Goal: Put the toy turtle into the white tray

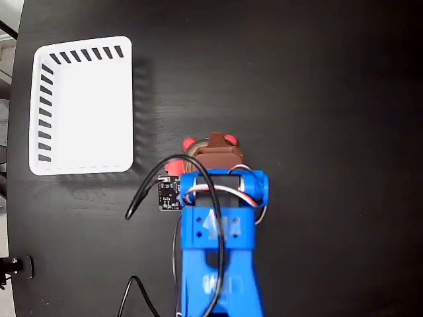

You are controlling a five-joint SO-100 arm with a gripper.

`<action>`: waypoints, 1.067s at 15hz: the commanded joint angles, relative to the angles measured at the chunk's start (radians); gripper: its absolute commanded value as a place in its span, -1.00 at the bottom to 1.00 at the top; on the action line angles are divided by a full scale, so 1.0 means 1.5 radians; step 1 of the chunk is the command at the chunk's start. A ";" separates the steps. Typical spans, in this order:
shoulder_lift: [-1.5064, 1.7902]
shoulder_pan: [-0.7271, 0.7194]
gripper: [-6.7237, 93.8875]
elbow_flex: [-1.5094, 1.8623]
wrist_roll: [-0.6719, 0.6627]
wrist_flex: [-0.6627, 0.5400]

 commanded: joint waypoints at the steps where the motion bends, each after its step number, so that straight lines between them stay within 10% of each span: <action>1: -0.009 -0.003 0.23 -0.034 0.001 -0.019; 14: -0.116 -0.021 0.19 -0.039 0.006 -0.078; 16: -0.123 -0.019 -0.36 -0.046 0.014 -0.074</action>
